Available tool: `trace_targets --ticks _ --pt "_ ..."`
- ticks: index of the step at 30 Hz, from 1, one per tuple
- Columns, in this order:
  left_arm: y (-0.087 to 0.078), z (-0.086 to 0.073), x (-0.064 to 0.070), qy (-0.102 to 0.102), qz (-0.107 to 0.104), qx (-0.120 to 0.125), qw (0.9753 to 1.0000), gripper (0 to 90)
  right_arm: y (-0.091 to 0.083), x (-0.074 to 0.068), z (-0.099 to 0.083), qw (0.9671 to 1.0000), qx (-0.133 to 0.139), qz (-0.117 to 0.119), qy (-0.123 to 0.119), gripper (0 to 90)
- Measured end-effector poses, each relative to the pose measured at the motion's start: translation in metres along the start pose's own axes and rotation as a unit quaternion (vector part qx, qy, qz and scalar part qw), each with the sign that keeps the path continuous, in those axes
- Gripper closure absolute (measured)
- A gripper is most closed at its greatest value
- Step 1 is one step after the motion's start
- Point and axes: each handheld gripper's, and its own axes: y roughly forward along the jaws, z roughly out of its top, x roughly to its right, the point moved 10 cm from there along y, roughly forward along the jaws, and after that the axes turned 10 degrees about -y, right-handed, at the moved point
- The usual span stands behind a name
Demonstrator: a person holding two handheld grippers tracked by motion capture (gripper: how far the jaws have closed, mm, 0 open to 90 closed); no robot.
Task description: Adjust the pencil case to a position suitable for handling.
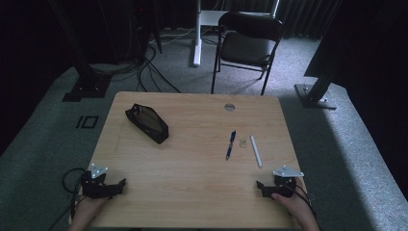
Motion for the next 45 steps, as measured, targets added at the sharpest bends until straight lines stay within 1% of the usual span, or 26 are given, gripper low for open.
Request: trace_targets --ticks 17,24,26,27,29,31,35,37,43,45 --pt "0.000 0.000 0.000 0.000 -0.001 0.001 1.0000 0.3 0.000 0.000 0.000 1.0000 0.000 -0.001 0.000 11.3" --pt "0.000 0.000 0.000 0.000 -0.001 0.001 1.0000 0.2 0.001 -0.002 0.003 1.0000 0.000 -0.001 0.002 11.3" --pt "0.000 0.000 0.000 0.000 -0.001 0.000 1.0000 0.3 0.001 -0.002 0.006 1.0000 0.002 -0.003 0.002 11.3" --pt "0.000 0.000 0.000 0.000 -0.001 0.000 1.0000 0.3 0.001 -0.002 0.008 1.0000 0.005 -0.003 0.007 11.3" --pt "0.000 0.000 0.000 0.000 -0.001 0.000 1.0000 0.3 0.001 -0.002 0.013 0.9999 0.010 -0.004 0.005 11.3" --pt "0.000 0.000 0.000 0.000 -0.001 0.000 1.0000 0.3 0.002 -0.002 0.018 0.9999 0.015 -0.004 0.008 11.3" --pt "0.000 0.000 0.000 0.000 -0.001 0.001 1.0000 0.2 0.004 -0.002 0.027 0.9997 0.022 -0.009 0.003 11.3" --pt "0.000 0.000 0.000 0.001 -0.001 0.000 1.0000 0.2 0.004 -0.003 0.031 0.9997 0.024 -0.005 0.006 11.3" --pt "0.000 0.000 0.000 0.000 -0.001 0.001 1.0000 0.3 0.004 -0.005 0.046 0.9993 0.036 -0.001 0.000 11.3" --pt "0.000 0.000 0.000 0.000 -0.001 0.000 1.0000 0.2 0.004 -0.005 0.050 0.9992 0.040 -0.002 -0.005 11.3"
